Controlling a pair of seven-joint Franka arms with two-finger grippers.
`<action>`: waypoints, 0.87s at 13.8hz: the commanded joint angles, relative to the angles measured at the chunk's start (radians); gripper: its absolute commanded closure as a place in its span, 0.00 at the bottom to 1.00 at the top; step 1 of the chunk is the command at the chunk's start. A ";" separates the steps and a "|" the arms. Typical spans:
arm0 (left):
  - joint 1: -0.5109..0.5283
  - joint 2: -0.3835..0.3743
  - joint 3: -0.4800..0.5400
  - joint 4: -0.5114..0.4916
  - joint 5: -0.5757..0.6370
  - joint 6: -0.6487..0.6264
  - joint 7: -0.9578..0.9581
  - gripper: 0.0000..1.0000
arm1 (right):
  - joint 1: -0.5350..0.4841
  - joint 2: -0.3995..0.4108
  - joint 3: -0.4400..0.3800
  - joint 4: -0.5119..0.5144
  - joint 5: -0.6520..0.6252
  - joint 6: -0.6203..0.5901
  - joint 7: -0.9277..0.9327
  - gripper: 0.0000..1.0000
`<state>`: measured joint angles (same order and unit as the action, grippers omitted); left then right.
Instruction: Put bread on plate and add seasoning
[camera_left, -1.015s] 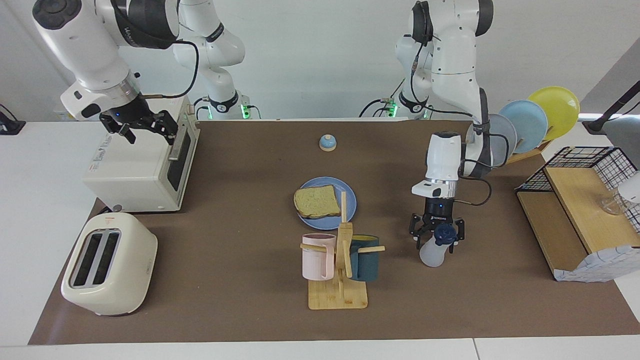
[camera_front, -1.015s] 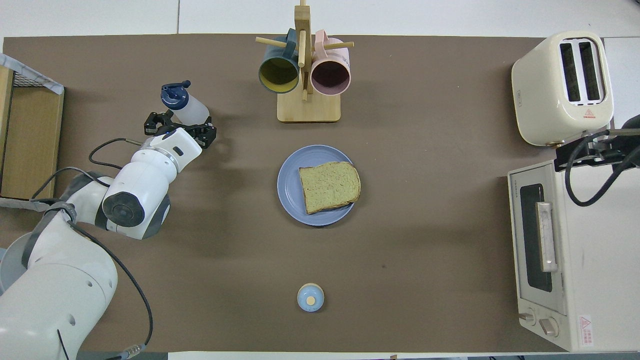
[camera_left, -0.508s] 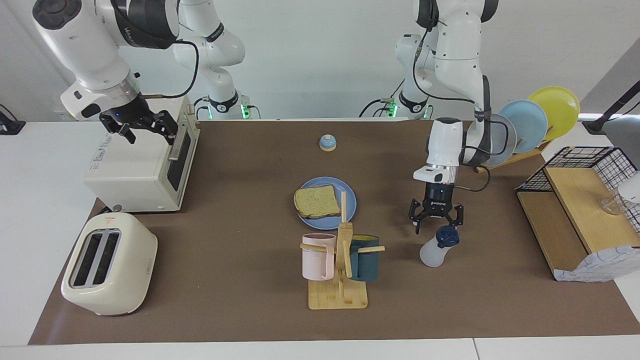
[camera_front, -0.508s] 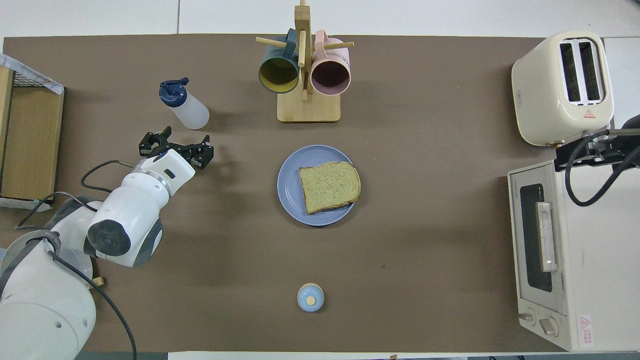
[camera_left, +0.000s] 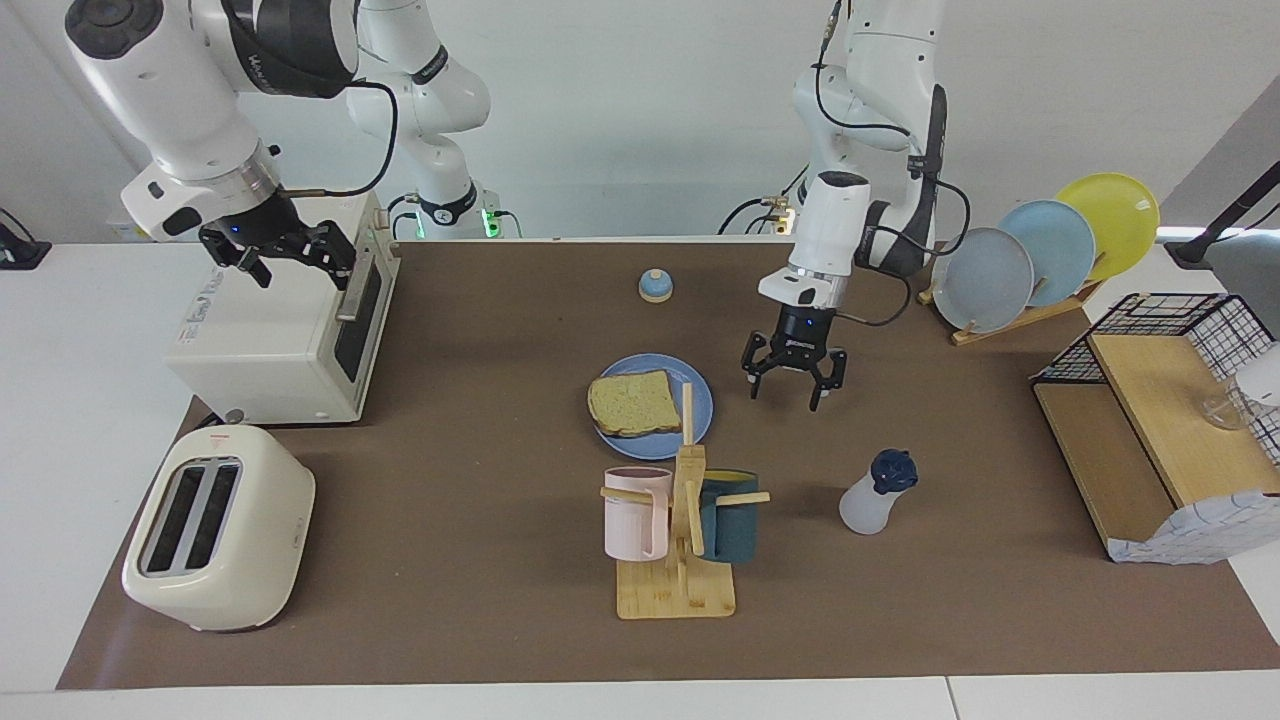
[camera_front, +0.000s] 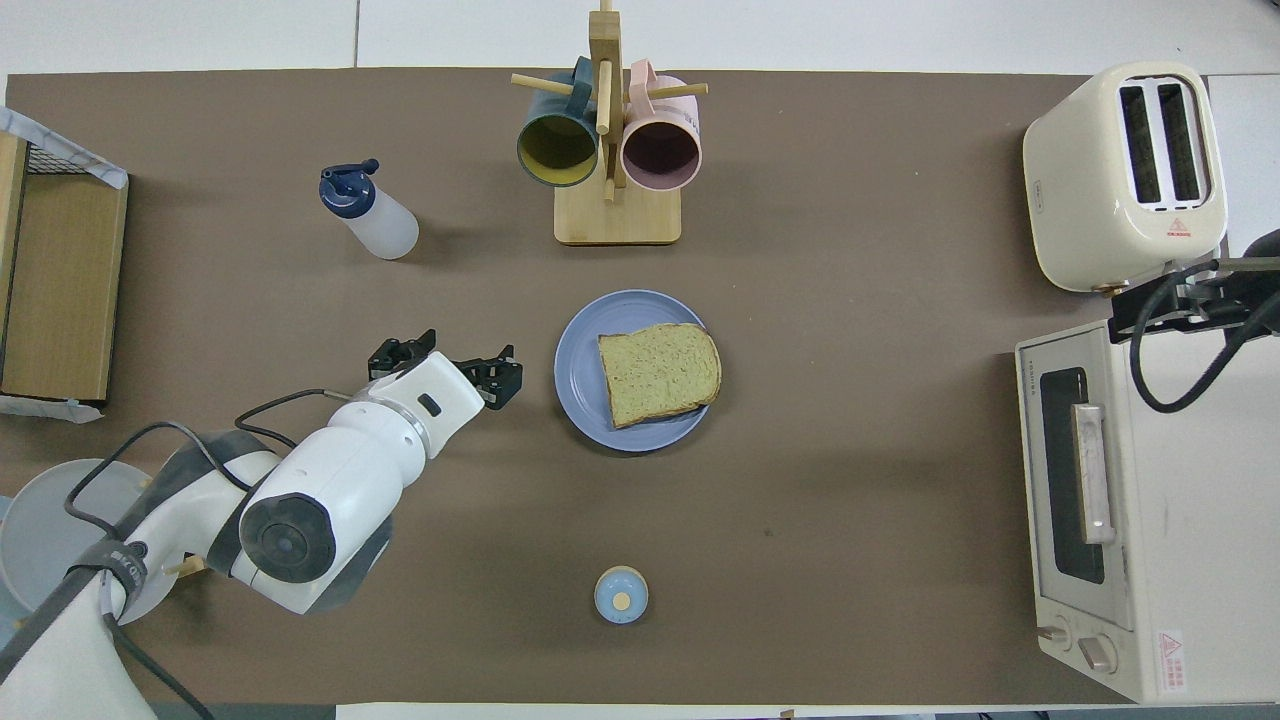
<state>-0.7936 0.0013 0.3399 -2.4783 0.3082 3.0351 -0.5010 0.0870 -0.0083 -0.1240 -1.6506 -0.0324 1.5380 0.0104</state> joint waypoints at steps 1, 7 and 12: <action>-0.029 -0.075 -0.001 0.128 0.005 -0.331 -0.042 0.00 | -0.013 -0.013 0.004 -0.011 0.015 0.002 -0.027 0.00; -0.001 -0.095 0.010 0.540 -0.248 -0.984 0.201 0.00 | -0.013 -0.013 0.004 -0.011 0.015 0.002 -0.027 0.00; 0.256 -0.086 0.011 0.748 -0.288 -1.338 0.566 0.00 | -0.013 -0.012 0.004 -0.011 0.015 0.002 -0.027 0.00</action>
<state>-0.6231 -0.1127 0.3545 -1.8053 0.0463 1.8048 -0.0700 0.0870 -0.0083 -0.1240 -1.6506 -0.0324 1.5380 0.0104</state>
